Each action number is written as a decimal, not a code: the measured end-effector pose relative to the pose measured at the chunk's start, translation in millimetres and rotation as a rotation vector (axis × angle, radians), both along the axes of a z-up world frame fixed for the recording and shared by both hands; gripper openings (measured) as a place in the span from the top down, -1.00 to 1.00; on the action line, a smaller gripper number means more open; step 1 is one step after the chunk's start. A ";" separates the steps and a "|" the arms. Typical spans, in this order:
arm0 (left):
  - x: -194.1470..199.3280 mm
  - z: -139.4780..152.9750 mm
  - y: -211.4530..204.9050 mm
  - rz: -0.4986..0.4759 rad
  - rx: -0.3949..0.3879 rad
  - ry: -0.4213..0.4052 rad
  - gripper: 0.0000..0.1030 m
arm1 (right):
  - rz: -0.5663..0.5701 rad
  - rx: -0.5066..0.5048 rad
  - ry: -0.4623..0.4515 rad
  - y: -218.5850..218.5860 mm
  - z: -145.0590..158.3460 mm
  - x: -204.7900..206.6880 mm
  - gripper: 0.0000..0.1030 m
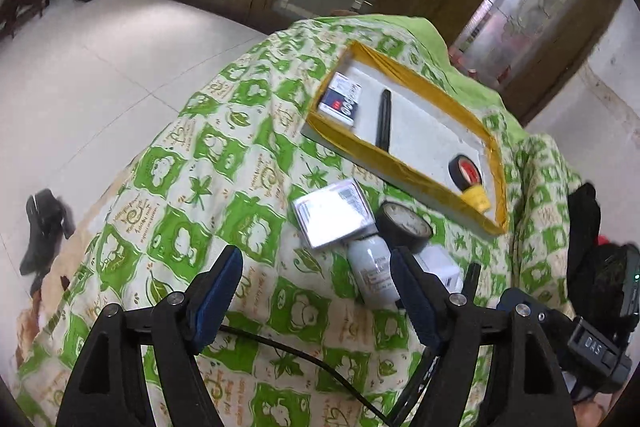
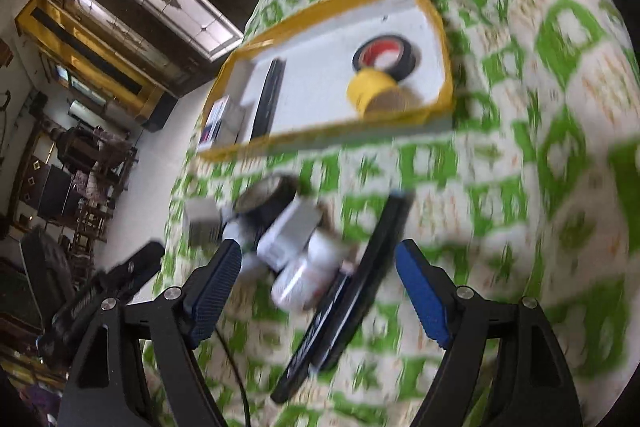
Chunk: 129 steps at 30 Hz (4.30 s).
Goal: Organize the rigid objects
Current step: 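Move both tools back to the pile, left tool toward the white barcode box, then lift the white barcode box with the left tool while the right tool lifts a black marker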
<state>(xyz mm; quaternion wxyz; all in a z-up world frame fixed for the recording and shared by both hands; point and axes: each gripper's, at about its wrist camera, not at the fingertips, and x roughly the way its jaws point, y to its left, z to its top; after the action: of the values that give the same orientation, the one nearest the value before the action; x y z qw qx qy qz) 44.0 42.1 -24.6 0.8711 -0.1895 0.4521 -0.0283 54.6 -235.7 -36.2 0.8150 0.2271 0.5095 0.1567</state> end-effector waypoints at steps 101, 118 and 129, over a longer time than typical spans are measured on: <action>6.5 -11.2 -49.7 -0.270 0.036 0.043 0.30 | 0.058 -0.213 -0.037 9.2 -13.0 -4.8 0.72; 5.8 -11.3 -48.6 -0.270 0.034 0.044 0.30 | 0.052 -0.207 -0.055 6.9 -2.3 -1.8 0.72; 6.0 -10.3 -49.3 -0.271 0.032 0.038 0.30 | 0.047 -0.157 -0.052 4.6 4.5 7.5 0.72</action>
<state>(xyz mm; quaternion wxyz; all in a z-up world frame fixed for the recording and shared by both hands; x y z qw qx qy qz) 50.0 -7.2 -34.9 0.8535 -0.1134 0.4903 -0.1349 62.1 -231.1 -31.8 0.8394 0.1466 0.5040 0.1411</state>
